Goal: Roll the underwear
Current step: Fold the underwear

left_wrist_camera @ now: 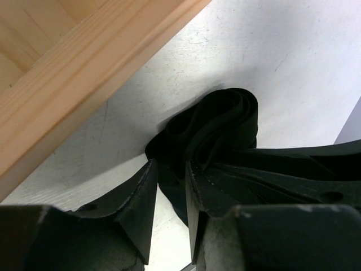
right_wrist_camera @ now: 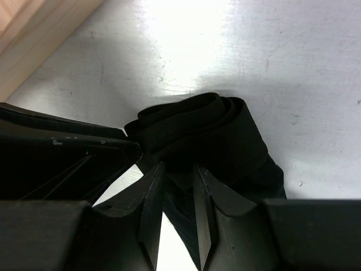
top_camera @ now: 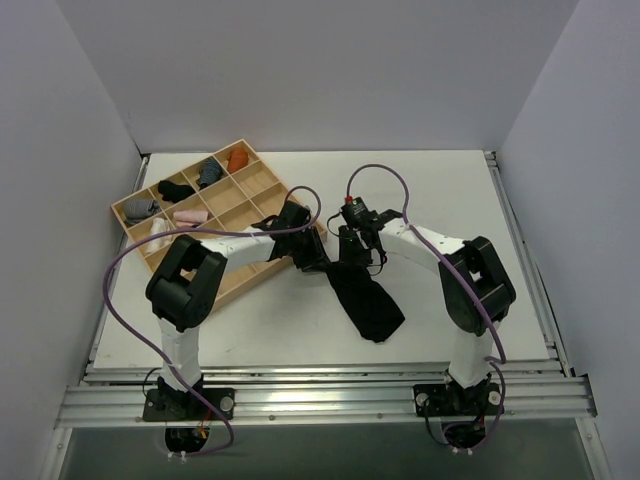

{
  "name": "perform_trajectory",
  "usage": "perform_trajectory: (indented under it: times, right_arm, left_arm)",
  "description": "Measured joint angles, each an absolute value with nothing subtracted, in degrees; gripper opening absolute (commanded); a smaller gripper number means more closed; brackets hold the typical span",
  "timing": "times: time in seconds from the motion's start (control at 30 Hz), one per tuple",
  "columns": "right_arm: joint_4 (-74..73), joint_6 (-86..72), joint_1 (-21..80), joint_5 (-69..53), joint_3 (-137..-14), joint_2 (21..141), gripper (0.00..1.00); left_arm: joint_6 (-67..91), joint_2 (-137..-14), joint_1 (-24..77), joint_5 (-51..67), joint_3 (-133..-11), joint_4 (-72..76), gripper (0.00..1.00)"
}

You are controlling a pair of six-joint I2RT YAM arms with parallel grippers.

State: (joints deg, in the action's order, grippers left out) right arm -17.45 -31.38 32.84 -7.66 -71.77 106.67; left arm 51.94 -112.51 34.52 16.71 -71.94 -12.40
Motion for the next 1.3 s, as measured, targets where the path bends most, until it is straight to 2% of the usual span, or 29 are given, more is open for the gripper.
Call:
perform_trajectory:
  times: [0.23, 0.5, 0.6, 0.7, 0.77, 1.3]
  right_arm:
    - [-16.71, -31.38, 33.17, -7.92, -71.64, 106.72, 0.25]
    - [-16.12, -31.35, 34.15, -7.92, -71.11, 107.72, 0.21]
    - [-16.01, -31.33, 34.24, -7.92, -71.13, 108.51, 0.15]
    - [-16.03, -31.27, 34.28, -7.9, -71.13, 108.64, 0.02]
    - [-16.01, -31.31, 34.37, -7.86, -71.13, 108.64, 0.0]
    - [-17.12, -31.14, 34.61, -7.53, -72.84, 108.64, 0.0]
  left_arm:
    - [51.9, -113.45, 34.52, 16.71, -71.92, -12.43, 0.31]
    - [51.9, -114.41, 34.52, 16.78, -71.92, -12.43, 0.31]
    - [51.9, -114.41, 34.52, 16.78, -71.92, -12.43, 0.31]
    - [51.9, -114.41, 34.52, 16.78, -71.92, -12.4, 0.31]
    - [51.9, -114.41, 34.52, 16.78, -71.92, -12.4, 0.31]
    - [51.9, -114.52, 34.52, 16.78, -71.9, -12.38, 0.31]
